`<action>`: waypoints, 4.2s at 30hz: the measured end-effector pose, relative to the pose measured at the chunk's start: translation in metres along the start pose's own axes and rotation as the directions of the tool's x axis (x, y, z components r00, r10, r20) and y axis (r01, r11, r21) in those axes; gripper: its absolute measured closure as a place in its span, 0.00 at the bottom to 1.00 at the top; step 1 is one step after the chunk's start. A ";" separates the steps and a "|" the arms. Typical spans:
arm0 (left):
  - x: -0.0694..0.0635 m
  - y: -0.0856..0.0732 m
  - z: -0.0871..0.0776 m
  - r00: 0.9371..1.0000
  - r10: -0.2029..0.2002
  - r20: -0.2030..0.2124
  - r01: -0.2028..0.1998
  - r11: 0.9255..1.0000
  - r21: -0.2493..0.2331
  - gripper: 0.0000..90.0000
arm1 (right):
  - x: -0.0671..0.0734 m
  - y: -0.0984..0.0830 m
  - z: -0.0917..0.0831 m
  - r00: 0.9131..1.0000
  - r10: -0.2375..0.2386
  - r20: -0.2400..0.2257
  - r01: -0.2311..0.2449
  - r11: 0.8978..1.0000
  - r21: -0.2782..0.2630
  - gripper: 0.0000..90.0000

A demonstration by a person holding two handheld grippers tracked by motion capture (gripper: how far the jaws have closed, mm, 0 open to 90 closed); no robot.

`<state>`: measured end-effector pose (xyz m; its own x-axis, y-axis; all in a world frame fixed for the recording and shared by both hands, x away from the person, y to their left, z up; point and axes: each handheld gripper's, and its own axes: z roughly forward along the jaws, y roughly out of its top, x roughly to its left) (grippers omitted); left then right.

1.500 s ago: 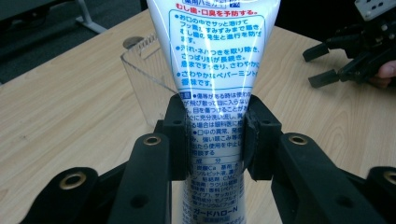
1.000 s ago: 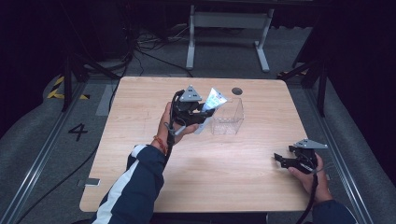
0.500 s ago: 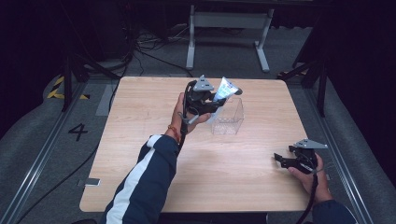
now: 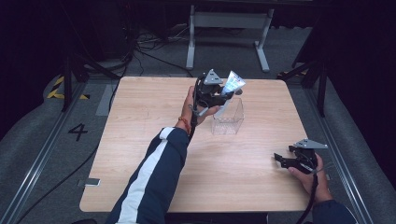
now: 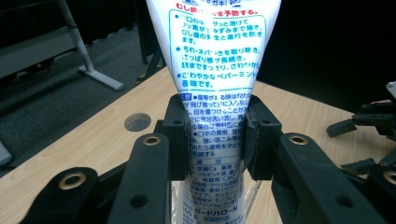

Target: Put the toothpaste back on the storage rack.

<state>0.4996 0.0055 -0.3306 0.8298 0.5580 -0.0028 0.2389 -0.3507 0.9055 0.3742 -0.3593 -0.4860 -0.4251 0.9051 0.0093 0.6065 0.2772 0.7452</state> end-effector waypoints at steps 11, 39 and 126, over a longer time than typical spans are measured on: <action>0.009 -0.012 0.018 0.999 -0.037 -0.008 0.036 0.998 -0.053 0.75 | 0.000 0.000 0.000 1.000 -0.003 0.001 0.003 1.000 -0.001 0.25; 0.013 -0.046 0.042 0.999 -0.038 -0.027 0.037 0.998 -0.047 0.73 | 0.000 0.000 0.000 1.000 -0.016 -0.008 0.016 1.000 0.000 0.25; -0.005 -0.043 0.020 0.989 0.106 -0.101 -0.090 0.984 0.152 0.48 | 0.001 0.000 0.001 1.000 -0.014 -0.008 0.014 1.000 -0.001 0.25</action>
<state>0.4950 0.0033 -0.3782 0.7953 0.5907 0.1362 0.2372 -0.5100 0.8268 0.3745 -0.3585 -0.4862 -0.4391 0.8984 0.0043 0.5996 0.2894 0.7462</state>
